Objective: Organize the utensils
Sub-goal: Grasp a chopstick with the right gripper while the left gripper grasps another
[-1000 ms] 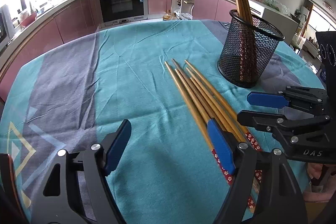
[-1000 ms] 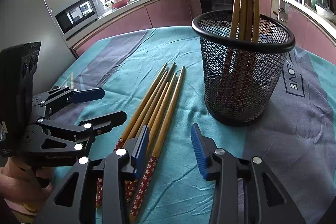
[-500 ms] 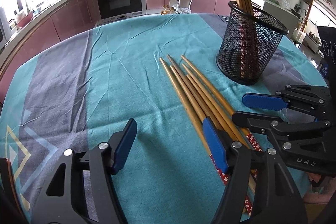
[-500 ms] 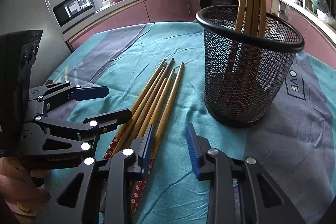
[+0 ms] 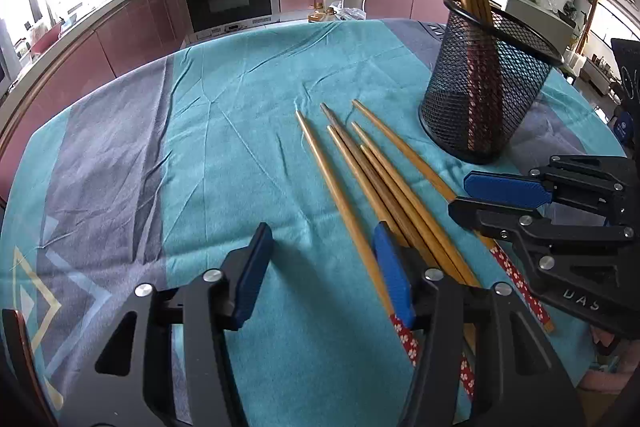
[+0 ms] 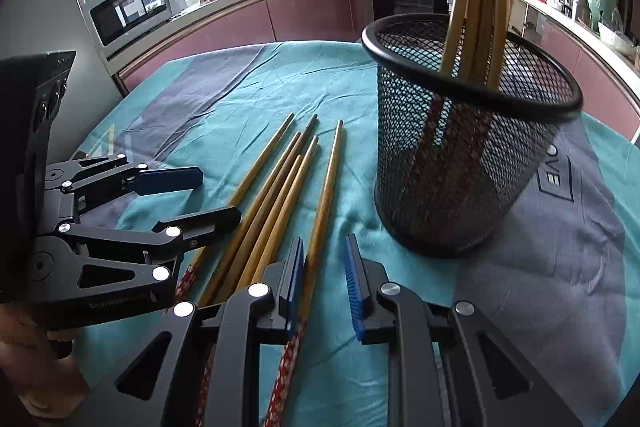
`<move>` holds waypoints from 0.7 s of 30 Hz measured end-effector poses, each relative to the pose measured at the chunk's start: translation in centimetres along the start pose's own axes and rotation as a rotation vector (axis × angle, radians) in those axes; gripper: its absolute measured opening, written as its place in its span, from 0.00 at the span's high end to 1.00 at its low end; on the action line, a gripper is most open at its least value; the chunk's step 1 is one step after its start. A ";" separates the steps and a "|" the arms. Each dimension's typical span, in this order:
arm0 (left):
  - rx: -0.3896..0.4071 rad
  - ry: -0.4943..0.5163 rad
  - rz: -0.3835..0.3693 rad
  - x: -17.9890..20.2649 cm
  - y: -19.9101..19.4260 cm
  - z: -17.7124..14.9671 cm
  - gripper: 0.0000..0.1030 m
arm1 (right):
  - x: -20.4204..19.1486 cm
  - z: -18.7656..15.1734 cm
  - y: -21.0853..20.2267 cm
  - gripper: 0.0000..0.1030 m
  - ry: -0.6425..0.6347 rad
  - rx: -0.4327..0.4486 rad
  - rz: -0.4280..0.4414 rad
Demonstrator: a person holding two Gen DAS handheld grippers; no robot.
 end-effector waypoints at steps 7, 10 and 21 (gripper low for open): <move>-0.009 -0.007 -0.009 0.0 0.3 0.9 0.79 | 0.1 0.8 0.8 0.90 -0.018 -0.004 -0.024; -0.012 -0.025 -0.018 0.0 0.4 1.0 0.87 | 0.3 0.9 0.7 0.93 -0.002 -0.001 -0.015; 0.017 -0.090 -0.063 -1.1 -1.6 1.2 0.93 | -0.4 1.4 -2.5 0.94 -0.002 0.067 0.045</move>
Point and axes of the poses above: each gripper's, at about its wrist camera, not at the fingertips, and y roughly the way its jaws point, x to its right, z to its top, the point moved 9 cm from there along y, roughly the way its jaws point, and after that the axes turned 9 degrees about z, right-handed, at the moved point
